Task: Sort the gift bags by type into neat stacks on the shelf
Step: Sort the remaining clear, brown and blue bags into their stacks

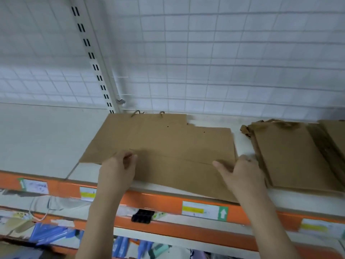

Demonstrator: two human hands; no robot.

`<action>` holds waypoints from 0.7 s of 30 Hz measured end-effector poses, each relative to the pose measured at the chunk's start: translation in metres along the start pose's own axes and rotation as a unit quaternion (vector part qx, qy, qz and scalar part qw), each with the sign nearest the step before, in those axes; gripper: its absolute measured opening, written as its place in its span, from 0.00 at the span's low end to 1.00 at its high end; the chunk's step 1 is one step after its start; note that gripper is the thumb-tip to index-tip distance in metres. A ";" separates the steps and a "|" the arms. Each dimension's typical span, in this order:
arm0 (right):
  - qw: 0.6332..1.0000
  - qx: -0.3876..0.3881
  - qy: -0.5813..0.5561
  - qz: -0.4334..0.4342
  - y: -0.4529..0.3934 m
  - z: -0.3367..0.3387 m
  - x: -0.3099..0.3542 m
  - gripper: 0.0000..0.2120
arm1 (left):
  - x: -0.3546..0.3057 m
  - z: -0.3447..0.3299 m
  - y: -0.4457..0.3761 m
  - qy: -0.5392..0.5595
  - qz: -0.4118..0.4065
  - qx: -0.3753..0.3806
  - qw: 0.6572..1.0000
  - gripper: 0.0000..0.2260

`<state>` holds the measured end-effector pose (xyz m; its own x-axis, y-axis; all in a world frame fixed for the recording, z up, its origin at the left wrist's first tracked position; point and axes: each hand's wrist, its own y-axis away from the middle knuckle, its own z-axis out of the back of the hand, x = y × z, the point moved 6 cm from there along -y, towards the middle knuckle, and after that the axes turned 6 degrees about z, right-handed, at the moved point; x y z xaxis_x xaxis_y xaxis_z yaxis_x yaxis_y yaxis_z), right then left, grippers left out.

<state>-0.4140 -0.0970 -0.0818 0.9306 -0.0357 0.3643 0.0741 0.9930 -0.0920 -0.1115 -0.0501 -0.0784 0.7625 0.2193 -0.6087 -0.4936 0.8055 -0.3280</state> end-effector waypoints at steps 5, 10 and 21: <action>0.998 0.048 0.003 -0.043 0.000 -0.012 -0.003 0.37 | 0.016 -0.005 -0.004 0.002 -0.019 0.010 1.000 0.06; 0.991 0.088 -0.073 -0.065 -0.005 -0.014 -0.004 0.29 | 0.019 -0.009 -0.012 -0.004 -0.027 0.010 1.000 0.05; 0.977 0.000 -0.205 -0.056 -0.001 0.003 0.002 0.16 | 0.020 -0.002 -0.049 -0.031 0.012 0.029 0.999 0.11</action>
<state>-0.4133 -0.0977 -0.0782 0.6947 -0.0953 0.7129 0.1661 0.9857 -0.0301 -0.0729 -0.0866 -0.0761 0.7761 0.2702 -0.5697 -0.4881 0.8295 -0.2715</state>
